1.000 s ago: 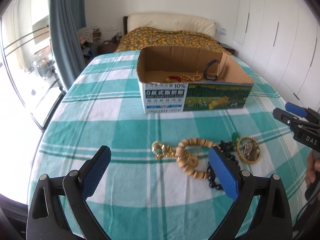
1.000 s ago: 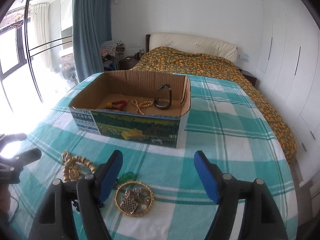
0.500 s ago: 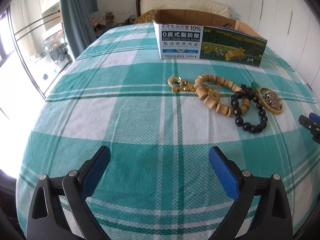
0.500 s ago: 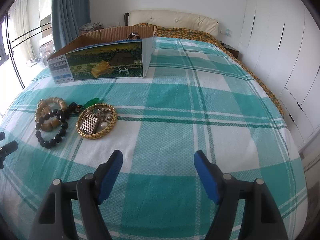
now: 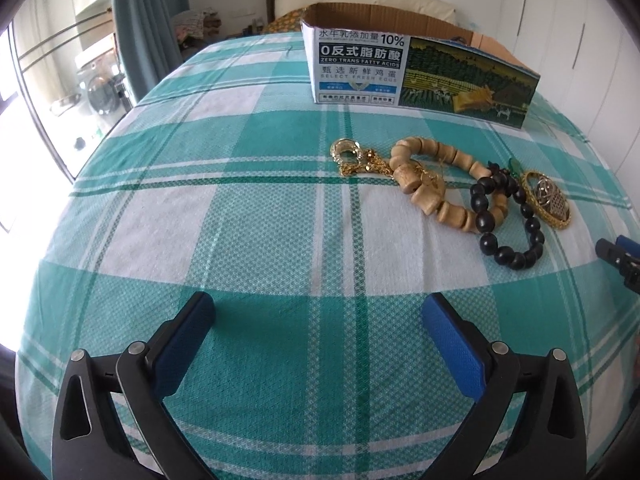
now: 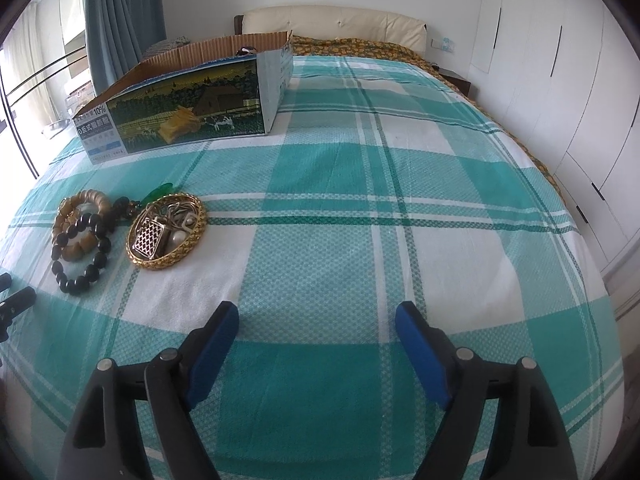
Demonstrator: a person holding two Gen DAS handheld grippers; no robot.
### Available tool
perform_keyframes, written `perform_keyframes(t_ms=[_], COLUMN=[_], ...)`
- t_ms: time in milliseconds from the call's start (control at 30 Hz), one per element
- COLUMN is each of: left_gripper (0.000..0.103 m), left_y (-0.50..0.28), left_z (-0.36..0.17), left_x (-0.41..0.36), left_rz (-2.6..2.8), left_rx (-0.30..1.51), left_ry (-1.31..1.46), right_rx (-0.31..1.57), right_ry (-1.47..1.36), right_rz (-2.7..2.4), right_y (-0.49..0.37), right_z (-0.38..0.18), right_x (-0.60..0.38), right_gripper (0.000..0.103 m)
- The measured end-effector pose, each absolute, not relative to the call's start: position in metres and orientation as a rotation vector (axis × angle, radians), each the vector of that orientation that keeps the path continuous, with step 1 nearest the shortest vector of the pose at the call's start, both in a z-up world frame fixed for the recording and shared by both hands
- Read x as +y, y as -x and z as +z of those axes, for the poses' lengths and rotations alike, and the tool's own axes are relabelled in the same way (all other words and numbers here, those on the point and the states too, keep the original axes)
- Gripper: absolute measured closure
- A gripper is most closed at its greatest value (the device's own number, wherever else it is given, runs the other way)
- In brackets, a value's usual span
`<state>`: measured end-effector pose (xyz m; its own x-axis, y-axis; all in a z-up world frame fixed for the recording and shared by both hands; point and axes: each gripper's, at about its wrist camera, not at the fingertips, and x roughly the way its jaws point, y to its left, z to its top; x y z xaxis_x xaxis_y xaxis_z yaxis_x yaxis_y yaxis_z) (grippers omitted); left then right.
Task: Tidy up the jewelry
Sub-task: 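Withdraw both tools from the box back over the remaining jewelry, then grasp the black bead bracelet with the left tool while the right tool approaches the gold pendant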
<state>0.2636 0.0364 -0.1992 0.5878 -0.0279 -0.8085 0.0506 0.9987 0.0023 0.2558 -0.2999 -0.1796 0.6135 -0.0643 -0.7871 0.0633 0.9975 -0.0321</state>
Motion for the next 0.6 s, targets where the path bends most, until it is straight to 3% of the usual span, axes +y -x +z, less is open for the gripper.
perform_keyframes(t_ms=[300,433,600], left_gripper=[0.0,0.0,0.0], left_y=[-0.264,-0.2644,-0.2634], left_z=[-0.1987,-0.1987,-0.1989], left_x=[0.0362,0.0357,0.0366], left_rz=[-0.044,-0.043,-0.041], left_rx=[0.941,0.942,0.941], left_ry=[-0.026,-0.026,-0.023], right_rx=[0.909,0.918,0.919], right_ry=[0.003,0.012,0.007], right_rz=[-0.073,-0.055,-0.053], right_y=[-0.2559,-0.2582,-0.2592], right_z=[-0.1796,-0.181,-0.1814], right_x=[-0.2995,-0.297,-0.2979], right_gripper=[0.019,0.012,0.01])
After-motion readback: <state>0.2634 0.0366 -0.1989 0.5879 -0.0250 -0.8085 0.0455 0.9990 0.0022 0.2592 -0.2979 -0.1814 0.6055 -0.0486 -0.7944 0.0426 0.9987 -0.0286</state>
